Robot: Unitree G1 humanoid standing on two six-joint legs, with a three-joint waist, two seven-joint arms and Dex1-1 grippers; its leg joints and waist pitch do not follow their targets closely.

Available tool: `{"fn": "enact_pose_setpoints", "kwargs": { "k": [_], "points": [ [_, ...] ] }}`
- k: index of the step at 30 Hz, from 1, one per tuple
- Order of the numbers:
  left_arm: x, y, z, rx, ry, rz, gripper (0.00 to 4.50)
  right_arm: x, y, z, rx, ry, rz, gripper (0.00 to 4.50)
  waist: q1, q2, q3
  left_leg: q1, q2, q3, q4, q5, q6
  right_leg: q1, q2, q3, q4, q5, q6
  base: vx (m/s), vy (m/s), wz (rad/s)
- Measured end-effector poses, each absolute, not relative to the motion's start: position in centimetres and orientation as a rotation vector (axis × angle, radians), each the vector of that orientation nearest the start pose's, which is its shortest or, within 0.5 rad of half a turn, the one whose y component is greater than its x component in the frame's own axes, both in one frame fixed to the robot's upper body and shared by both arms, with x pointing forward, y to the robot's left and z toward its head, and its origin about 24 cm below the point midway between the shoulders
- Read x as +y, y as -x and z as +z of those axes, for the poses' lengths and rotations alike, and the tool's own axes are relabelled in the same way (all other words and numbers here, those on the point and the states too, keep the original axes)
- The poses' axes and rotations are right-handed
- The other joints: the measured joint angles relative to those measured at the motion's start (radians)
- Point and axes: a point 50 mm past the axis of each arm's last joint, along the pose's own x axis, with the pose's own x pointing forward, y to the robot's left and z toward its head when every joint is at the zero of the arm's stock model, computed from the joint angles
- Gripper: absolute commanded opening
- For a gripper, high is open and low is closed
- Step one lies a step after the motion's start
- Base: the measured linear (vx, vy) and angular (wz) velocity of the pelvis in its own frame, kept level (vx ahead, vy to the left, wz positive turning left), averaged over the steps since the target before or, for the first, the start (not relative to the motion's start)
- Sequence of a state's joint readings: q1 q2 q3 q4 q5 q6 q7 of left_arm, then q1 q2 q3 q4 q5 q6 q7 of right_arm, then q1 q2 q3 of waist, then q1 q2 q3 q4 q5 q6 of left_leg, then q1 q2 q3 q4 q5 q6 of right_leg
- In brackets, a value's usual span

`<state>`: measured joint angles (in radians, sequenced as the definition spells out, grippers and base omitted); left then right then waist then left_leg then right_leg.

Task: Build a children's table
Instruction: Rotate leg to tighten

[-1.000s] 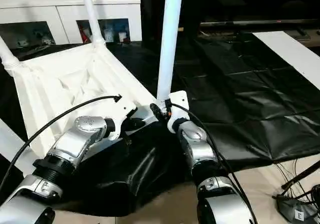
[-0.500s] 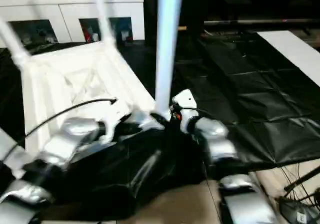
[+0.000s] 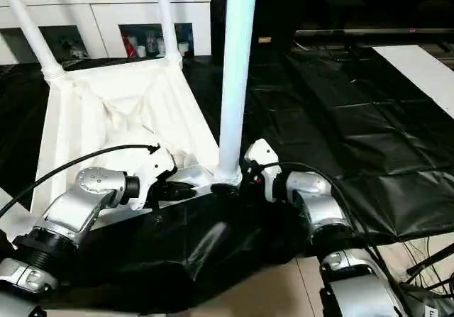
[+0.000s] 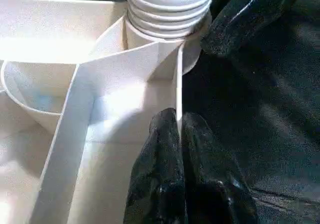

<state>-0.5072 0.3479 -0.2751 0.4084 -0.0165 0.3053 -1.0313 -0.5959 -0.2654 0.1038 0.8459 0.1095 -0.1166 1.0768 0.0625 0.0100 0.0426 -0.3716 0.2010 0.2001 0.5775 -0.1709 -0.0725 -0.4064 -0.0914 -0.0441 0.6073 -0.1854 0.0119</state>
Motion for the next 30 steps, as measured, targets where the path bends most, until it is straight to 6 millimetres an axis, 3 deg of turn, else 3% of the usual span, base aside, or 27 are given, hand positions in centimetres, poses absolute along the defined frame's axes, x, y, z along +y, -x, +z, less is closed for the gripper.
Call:
{"fn": "enact_pose_setpoints", "kwargs": {
  "k": [5, 21, 30],
  "points": [
    [12.60, -30.86, 4.85, 0.474, -0.310, -1.165, 0.00, -13.98, -32.54, 3.54, 0.252, 0.106, 1.122, 4.13, 0.000, 0.000, 0.000, 0.000, 0.000, 0.000, 0.000, 0.000, 0.000, 0.000, 0.000, 0.000, 0.000, 0.000, 0.000, 0.000, 0.000, 0.00],
    [12.64, -30.85, 4.83, 0.477, -0.309, -1.173, 0.00, -14.16, -32.95, 3.62, 0.256, 0.099, 1.110, 2.79, 0.002, 0.001, 0.000, 0.000, 0.000, 0.000, 0.000, 0.000, 0.000, 0.000, 0.000, 0.000, 0.000, 0.000, 0.000, 0.000, 0.000, 0.00],
    [12.71, -31.05, 4.57, 0.486, -0.301, -1.150, 0.00, -13.25, -33.19, 3.16, 0.242, 0.076, 1.029, 2.70, -0.006, 0.003, -0.001, 0.003, 0.000, 0.000, 0.001, 0.000, 0.000, 0.002, 0.000, 0.000, 0.001, 0.001, -0.002, 0.000, 0.000, 0.00]
  ]
}}
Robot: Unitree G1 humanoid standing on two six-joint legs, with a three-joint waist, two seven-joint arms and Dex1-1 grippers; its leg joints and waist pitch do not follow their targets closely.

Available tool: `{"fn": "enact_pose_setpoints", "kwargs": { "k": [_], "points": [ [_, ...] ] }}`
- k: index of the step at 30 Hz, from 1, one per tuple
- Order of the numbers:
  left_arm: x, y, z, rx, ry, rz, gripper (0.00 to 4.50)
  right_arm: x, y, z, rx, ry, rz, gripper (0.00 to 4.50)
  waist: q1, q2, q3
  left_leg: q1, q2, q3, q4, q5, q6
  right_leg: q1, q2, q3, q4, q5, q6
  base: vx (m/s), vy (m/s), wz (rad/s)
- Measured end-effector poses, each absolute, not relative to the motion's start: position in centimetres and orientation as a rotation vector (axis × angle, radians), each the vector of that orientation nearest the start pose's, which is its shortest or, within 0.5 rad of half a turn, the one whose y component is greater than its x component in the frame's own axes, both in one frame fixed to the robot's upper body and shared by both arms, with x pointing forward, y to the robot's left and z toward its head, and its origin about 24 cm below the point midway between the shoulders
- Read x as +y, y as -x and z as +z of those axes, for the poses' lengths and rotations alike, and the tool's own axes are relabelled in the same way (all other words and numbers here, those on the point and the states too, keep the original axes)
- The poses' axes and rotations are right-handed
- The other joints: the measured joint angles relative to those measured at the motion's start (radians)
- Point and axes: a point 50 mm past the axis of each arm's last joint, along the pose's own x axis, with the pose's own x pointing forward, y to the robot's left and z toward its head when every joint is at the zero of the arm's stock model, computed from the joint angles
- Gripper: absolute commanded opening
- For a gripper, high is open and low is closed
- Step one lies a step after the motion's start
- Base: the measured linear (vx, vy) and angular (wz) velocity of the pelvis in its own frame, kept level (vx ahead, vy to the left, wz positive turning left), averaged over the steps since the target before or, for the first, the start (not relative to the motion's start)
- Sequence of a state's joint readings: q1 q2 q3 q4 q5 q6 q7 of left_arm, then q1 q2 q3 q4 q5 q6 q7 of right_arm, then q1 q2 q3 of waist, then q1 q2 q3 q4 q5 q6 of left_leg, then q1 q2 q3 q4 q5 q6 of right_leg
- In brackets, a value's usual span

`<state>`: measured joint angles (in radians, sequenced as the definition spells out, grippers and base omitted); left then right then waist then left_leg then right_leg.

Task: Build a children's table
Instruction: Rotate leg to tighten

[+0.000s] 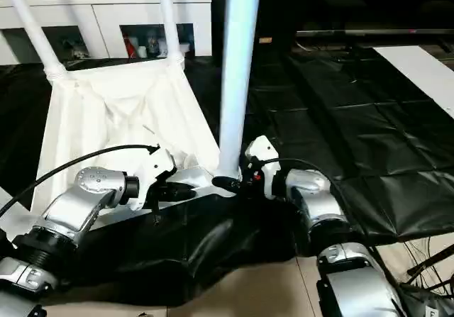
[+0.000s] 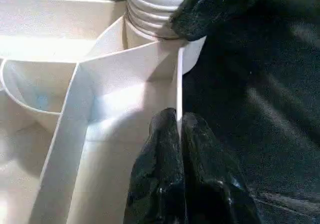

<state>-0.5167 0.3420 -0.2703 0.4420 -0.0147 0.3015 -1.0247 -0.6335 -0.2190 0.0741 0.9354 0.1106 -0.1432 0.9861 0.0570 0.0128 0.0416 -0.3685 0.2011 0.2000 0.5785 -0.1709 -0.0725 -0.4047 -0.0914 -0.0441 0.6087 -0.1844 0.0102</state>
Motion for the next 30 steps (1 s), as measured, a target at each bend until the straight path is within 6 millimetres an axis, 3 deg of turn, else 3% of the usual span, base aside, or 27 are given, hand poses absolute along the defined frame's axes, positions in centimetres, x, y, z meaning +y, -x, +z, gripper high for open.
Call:
{"fn": "enact_pose_setpoints", "kwargs": {
  "k": [4, 7, 15, 22, 23, 30],
  "points": [
    [12.5, -31.6, 4.5, 0.479, -0.294, -1.086, 0.00, -11.9, -33.6, 2.7, 0.223, 0.009, 0.878, 2.69, -0.020, 0.001, 0.000, 0.001, 0.000, 0.000, 0.000, 0.000, 0.000, 0.000, 0.000, 0.000, 0.000, 0.001, -0.001, 0.000, 0.000, 0.00],
    [12.2, -31.9, 4.4, 0.473, -0.289, -1.043, 0.00, -11.2, -33.8, 2.4, 0.221, -0.028, 0.777, 2.69, -0.026, 0.002, 0.000, 0.002, 0.000, -0.001, 0.000, 0.000, 0.000, 0.000, 0.000, 0.000, 0.000, -0.001, 0.001, 0.000, 0.000, 0.00],
    [10.7, -33.0, 4.3, 0.450, -0.289, -0.927, 0.00, -8.7, -34.4, 2.1, 0.210, -0.088, 0.435, 2.69, -0.030, 0.005, -0.002, 0.003, 0.000, -0.001, 0.000, 0.000, 0.000, 0.000, 0.001, 0.000, -0.001, -0.002, 0.003, 0.000, 0.000, 0.00],
    [10.4, -33.1, 4.2, 0.450, -0.283, -0.923, 0.00, -8.0, -34.4, 2.1, 0.201, -0.080, 0.352, 2.69, -0.030, 0.010, -0.006, 0.002, -0.001, -0.001, -0.001, 0.000, 0.000, 0.000, 0.001, 0.001, -0.004, -0.002, 0.003, 0.000, 0.000, 0.00],
    [10.4, -33.1, 4.2, 0.449, -0.283, -0.923, 0.00, -8.0, -34.4, 2.1, 0.200, -0.085, 0.352, 3.04, -0.030, 0.011, -0.006, 0.002, -0.001, -0.001, -0.002, 0.000, 0.000, 0.000, 0.001, 0.001, -0.005, -0.002, 0.003, 0.000, 0.000, 0.00],
    [10.1, -32.9, 4.4, 0.442, -0.286, -0.966, 0.00, -8.9, -34.5, 2.1, 0.204, -0.085, 0.335, 3.81, -0.020, 0.015, -0.005, -0.001, -0.001, 0.000, -0.005, 0.000, 0.000, 0.000, 0.001, 0.002, -0.008, 0.000, 0.000, 0.000, 0.000, 0.00]
  ]
}}
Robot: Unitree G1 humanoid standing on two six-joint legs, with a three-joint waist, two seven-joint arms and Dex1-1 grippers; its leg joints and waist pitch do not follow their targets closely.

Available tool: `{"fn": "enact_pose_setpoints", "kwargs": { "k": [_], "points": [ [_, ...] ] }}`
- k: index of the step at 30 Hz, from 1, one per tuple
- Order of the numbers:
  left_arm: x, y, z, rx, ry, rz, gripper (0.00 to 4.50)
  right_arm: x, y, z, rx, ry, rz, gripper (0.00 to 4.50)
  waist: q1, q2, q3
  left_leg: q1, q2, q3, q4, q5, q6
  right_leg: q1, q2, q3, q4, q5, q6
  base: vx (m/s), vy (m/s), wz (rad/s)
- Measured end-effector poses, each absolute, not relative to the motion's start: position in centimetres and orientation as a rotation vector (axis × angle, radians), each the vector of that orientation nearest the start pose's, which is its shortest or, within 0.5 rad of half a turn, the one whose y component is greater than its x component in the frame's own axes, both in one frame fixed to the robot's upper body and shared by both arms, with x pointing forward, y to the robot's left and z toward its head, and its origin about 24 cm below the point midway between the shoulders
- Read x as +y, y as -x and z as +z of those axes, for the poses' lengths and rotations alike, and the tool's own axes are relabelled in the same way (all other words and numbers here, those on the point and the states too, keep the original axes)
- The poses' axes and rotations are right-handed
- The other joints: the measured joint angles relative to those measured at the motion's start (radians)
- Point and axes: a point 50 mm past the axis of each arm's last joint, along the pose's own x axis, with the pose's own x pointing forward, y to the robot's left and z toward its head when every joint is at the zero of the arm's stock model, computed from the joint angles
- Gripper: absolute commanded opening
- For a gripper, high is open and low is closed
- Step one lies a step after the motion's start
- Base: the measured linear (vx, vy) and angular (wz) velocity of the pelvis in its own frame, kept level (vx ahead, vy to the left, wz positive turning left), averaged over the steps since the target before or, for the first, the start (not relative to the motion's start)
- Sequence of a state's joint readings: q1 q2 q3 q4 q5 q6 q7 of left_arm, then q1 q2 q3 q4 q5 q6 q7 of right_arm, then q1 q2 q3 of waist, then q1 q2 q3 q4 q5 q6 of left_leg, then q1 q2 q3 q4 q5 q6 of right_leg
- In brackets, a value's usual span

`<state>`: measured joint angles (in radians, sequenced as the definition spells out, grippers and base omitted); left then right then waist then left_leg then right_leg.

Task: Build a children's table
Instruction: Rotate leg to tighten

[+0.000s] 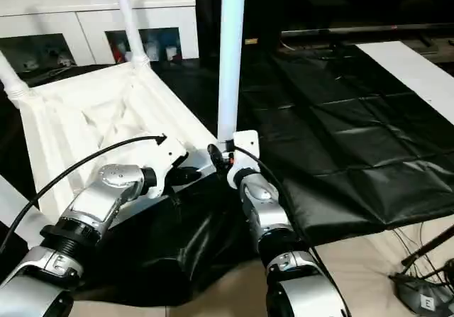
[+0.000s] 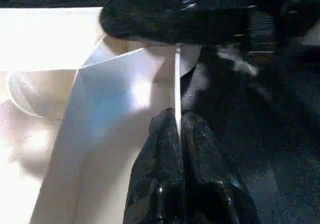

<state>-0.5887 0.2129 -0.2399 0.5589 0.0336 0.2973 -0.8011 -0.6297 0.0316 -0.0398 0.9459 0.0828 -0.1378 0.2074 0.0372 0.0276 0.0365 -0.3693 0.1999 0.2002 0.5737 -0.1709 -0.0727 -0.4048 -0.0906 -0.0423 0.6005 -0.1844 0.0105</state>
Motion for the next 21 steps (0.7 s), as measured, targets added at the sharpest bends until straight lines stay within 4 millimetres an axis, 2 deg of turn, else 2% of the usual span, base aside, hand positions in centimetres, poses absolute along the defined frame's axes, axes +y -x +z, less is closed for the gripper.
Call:
{"fn": "enact_pose_setpoints", "kwargs": {
  "k": [2, 6, 14, 21],
  "points": [
    [10.0, -32.7, 4.4, 0.439, -0.289, -0.989, 0.00, -9.5, -34.6, 2.1, 0.209, -0.066, 0.359, 3.81, 0.005, 0.001, 0.000, -0.001, 0.000, 0.000, 0.000, 0.000, 0.000, 0.001, 0.000, 0.001, 0.000, 0.000, -0.001, 0.000, 0.000, 0.00],
    [10.3, -32.2, 4.7, 0.429, -0.291, -1.042, 0.00, -11.2, -34.6, 2.7, 0.208, 0.024, 0.557, 3.81, 0.015, 0.001, 0.000, -0.005, -0.001, 0.000, -0.003, 0.000, 0.000, 0.000, 0.000, 0.000, -0.005, 0.000, 0.000, 0.000, 0.000, 0.00],
    [11.8, -31.1, 4.6, 0.447, -0.303, -1.176, 0.00, -13.8, -33.0, 3.4, 0.242, 0.185, 0.967, 3.81, 0.032, 0.001, 0.001, -0.005, 0.000, 0.000, -0.002, 0.000, 0.001, 0.001, -0.001, -0.001, -0.005, 0.000, 0.000, 0.000, 0.000, 0.00],
    [12.3, -31.0, 4.7, 0.457, -0.299, -1.197, 0.00, -14.5, -32.7, 3.6, 0.257, 0.182, 1.042, 3.81, 0.030, -0.003, 0.002, -0.005, 0.000, 0.000, -0.001, 0.000, 0.001, 0.001, -0.001, -0.001, -0.005, 0.000, -0.001, 0.000, 0.000, 0.00]
  ]
}}
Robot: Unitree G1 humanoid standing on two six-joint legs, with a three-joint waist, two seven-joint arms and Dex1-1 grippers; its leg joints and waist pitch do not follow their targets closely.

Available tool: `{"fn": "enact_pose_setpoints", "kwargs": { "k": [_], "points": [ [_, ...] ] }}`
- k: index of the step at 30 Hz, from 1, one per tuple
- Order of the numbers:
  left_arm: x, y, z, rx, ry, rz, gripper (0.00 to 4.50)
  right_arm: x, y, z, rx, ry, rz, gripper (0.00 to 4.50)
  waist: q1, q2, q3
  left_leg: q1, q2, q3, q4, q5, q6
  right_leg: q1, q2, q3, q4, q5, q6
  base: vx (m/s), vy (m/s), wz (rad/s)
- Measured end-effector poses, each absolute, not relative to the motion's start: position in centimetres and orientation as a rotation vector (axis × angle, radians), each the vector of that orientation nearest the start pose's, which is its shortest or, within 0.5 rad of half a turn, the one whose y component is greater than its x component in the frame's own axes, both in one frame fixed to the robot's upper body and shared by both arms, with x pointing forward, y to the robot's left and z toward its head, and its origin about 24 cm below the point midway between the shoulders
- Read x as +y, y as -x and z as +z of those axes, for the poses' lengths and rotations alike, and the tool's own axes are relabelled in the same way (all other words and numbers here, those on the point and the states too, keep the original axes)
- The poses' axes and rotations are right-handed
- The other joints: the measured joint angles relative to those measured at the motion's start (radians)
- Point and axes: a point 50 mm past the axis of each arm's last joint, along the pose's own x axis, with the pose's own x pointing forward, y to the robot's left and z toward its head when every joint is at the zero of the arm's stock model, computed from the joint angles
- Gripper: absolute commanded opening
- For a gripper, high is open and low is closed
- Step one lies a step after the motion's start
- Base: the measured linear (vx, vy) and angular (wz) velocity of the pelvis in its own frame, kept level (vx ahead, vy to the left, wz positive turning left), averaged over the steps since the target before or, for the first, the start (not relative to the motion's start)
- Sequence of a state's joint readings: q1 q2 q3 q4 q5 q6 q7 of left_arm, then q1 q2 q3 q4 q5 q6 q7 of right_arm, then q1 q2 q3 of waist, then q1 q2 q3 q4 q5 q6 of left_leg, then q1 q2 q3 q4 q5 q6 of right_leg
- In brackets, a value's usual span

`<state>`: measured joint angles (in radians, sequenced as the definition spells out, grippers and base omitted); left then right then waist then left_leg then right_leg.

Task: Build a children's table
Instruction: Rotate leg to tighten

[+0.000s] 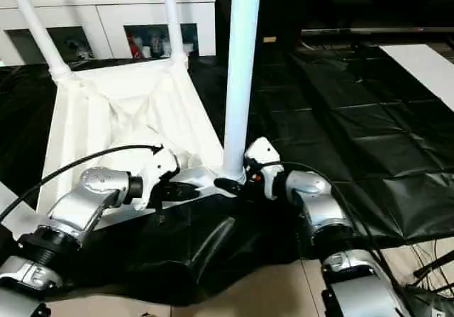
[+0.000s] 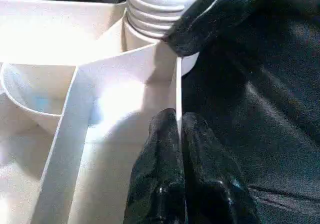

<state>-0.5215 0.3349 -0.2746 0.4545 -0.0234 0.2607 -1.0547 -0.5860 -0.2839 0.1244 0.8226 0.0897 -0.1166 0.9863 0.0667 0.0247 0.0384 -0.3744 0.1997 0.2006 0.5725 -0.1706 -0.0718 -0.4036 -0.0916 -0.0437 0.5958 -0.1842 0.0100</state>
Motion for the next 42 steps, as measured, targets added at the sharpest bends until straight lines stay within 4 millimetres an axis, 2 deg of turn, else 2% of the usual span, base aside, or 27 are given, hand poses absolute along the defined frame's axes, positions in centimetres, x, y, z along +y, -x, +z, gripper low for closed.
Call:
{"fn": "enact_pose_setpoints", "kwargs": {
  "k": [4, 5, 8, 10, 15, 28, 36, 42],
  "points": [
    [12.6, -30.9, 4.8, 0.464, -0.302, -1.216, 0.00, -14.6, -32.5, 3.4, 0.271, 0.160, 1.085, 3.81, 0.001, -0.001, 0.001, 0.000, 0.000, 0.000, 0.000, 0.000, 0.000, 0.000, 0.000, 0.000, 0.000, 0.000, 0.000, 0.000, 0.000, 0.00],
    [12.6, -30.9, 4.8, 0.465, -0.303, -1.218, 0.00, -14.7, -32.4, 3.4, 0.275, 0.159, 1.093, 3.56, 0.001, -0.002, 0.001, 0.000, 0.000, 0.000, 0.000, 0.000, 0.000, 0.000, 0.000, 0.000, 0.000, 0.000, 0.000, 0.000, 0.000, 0.00],
    [12.7, -30.9, 4.9, 0.464, -0.309, -1.221, 0.00, -14.8, -32.3, 3.3, 0.280, 0.148, 1.109, 3.43, 0.001, -0.005, 0.003, 0.000, 0.000, 0.000, 0.000, 0.000, 0.000, 0.000, 0.000, 0.000, 0.000, 0.000, 0.000, 0.000, 0.000, 0.00],
    [12.8, -30.8, 4.9, 0.465, -0.311, -1.219, 0.00, -14.7, -32.4, 3.4, 0.280, 0.144, 1.117, 3.07, 0.001, -0.006, 0.003, 0.000, 0.000, 0.000, 0.000, 0.000, 0.000, 0.000, 0.000, 0.000, 0.001, 0.000, 0.000, 0.000, 0.000, 0.00],
    [12.9, -30.8, 4.9, 0.466, -0.314, -1.218, 0.00, -14.6, -32.4, 3.5, 0.268, 0.147, 1.132, 2.80, 0.001, -0.008, 0.002, 0.000, 0.001, 0.000, 0.000, 0.000, 0.000, 0.000, 0.000, 0.000, 0.001, 0.000, 0.000, 0.000, 0.000, 0.00],
    [13.0, -30.8, 4.9, 0.469, -0.316, -1.214, 0.00, -14.4, -32.3, 3.2, 0.246, 0.156, 1.116, 2.72, -0.001, -0.009, 0.002, 0.000, 0.001, 0.000, 0.002, 0.000, 0.000, 0.000, 0.000, 0.000, 0.003, 0.000, 0.000, 0.000, 0.000, 0.00],
    [12.2, -32.1, 4.3, 0.466, -0.307, -1.055, 0.00, -11.4, -33.5, 1.8, 0.223, 0.043, 0.772, 2.72, -0.033, -0.013, 0.000, 0.008, 0.002, -0.001, 0.006, 0.000, 0.000, 0.001, 0.000, -0.001, 0.006, -0.001, 0.002, 0.000, 0.000, 0.00],
    [10.0, -33.3, 4.1, 0.456, -0.279, -0.906, 0.00, -9.2, -34.7, 1.7, 0.246, -0.024, 0.476, 2.72, -0.034, -0.013, 0.000, 0.009, 0.001, -0.002, 0.006, 0.000, 0.000, 0.002, 0.000, -0.001, 0.001, -0.001, 0.002, 0.000, 0.000, 0.00]
  ]
}}
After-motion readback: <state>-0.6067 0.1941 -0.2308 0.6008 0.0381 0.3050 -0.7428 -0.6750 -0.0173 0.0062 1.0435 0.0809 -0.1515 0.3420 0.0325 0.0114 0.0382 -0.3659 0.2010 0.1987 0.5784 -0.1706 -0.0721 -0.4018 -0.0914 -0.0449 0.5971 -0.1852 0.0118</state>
